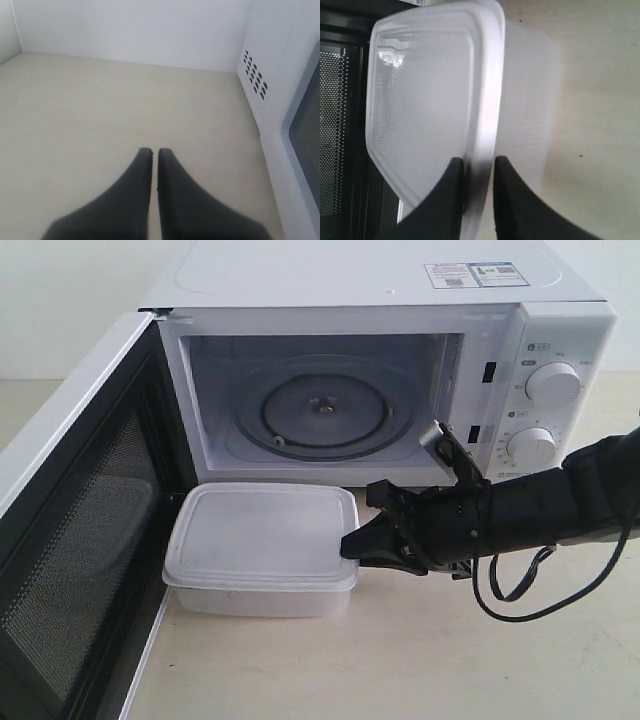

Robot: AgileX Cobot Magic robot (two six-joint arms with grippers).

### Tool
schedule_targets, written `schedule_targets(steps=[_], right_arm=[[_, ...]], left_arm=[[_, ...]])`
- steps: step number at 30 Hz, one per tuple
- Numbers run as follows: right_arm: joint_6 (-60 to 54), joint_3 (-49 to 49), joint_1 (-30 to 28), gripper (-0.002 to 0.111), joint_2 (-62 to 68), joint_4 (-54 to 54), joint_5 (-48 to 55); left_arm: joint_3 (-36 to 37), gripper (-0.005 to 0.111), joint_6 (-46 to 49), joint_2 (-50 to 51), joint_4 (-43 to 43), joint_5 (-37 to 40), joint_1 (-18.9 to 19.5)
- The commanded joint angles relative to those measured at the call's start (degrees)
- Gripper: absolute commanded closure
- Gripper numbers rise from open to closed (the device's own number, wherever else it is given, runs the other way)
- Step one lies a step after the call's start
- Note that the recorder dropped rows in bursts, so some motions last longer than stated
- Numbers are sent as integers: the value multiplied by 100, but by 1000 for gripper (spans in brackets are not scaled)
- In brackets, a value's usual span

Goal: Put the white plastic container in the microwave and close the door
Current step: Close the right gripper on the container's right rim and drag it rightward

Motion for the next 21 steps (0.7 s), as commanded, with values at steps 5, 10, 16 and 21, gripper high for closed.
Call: schedule_targets(steps=[5,10,16,21], right_arm=[[141,17,21,108,-38,-39,255],[226,56,21,108,-403,-193,-22],[695,56,21,108,-912,-672,-236],[1145,56,-117,108,-1112,-1035,-264]], left_arm=[[21,102,12,-14,1,-7,-2],[21,102,12,-14,1,-7,-2],[21,102,12,-14,1,-7,-2],[21,102,12,-14,1,-7,-2]])
